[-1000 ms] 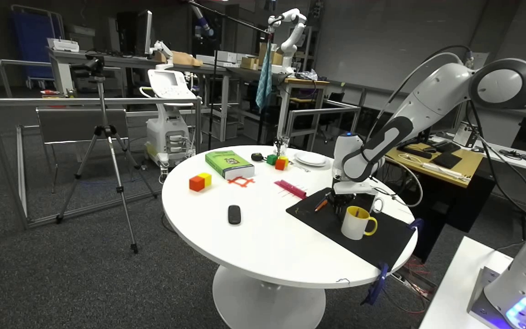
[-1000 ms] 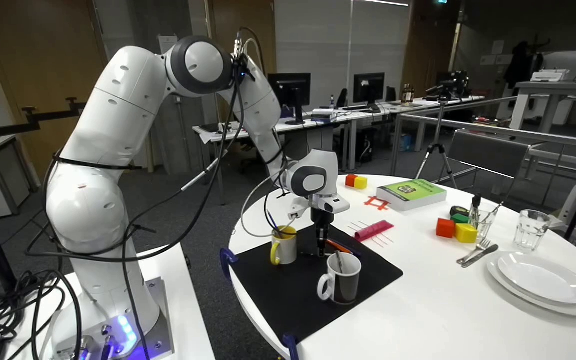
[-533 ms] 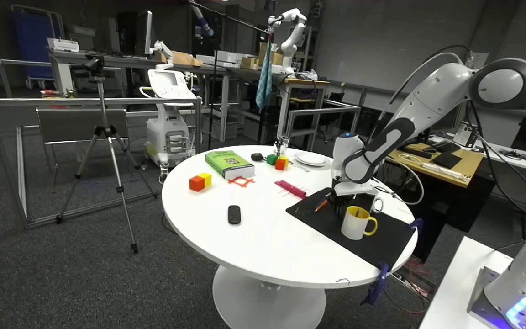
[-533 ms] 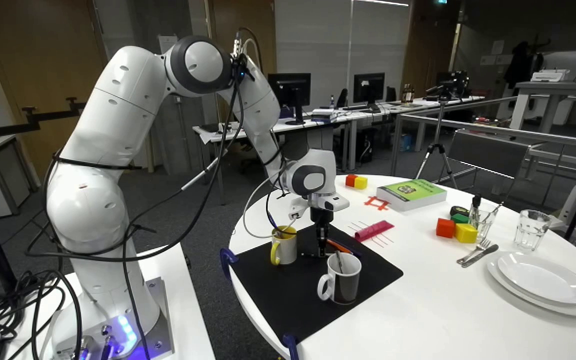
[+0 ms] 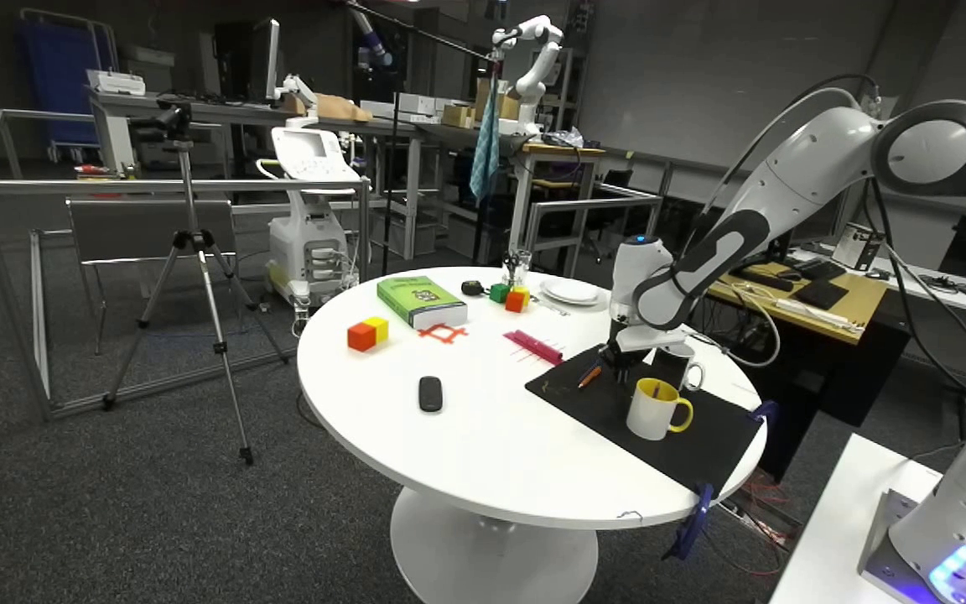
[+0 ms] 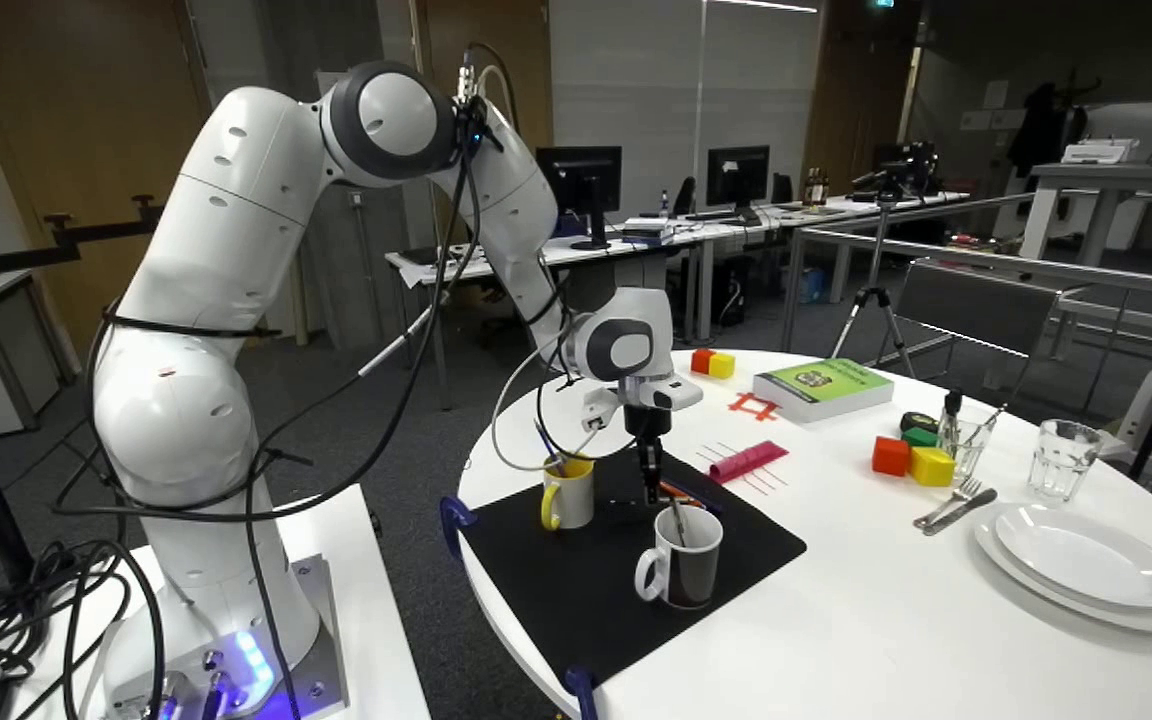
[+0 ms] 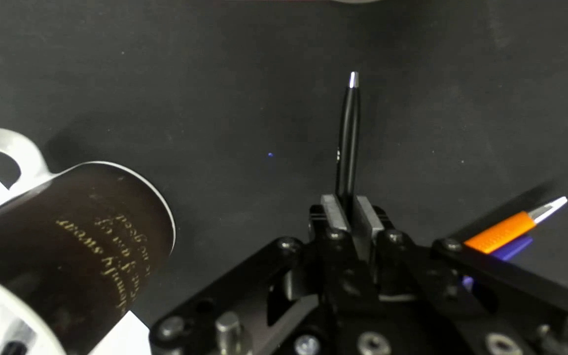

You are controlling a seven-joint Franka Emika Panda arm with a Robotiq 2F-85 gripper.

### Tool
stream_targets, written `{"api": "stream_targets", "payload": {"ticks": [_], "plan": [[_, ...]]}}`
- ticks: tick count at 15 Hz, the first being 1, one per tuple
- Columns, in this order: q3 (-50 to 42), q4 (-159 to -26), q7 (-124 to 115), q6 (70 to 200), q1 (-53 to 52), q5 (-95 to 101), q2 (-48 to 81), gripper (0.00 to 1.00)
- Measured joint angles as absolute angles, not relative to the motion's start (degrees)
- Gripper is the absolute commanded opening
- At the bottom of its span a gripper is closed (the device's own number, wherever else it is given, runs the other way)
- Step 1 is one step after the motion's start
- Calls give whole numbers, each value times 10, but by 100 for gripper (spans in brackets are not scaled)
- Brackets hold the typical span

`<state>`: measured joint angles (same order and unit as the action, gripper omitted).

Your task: Put the pen inside the black mug

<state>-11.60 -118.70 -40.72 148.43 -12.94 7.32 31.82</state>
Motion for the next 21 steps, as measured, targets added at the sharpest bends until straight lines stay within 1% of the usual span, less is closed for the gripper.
{"api": "stream_targets", "payload": {"ticks": [6, 9, 13, 17, 20, 21], "plan": [[-129, -1197, -411, 1484, -129, 104, 271, 2], [-153, -1209, -454, 1486, -142, 164, 240, 2], [-191, -1229, -577, 1486, -164, 310, 193, 2], [-196, -1253, -717, 1481, -163, 469, 142, 2], [-196, -1270, -839, 1438, -162, 612, 110, 2], [-184, -1274, -879, 1409, -153, 657, 102, 10]]}}
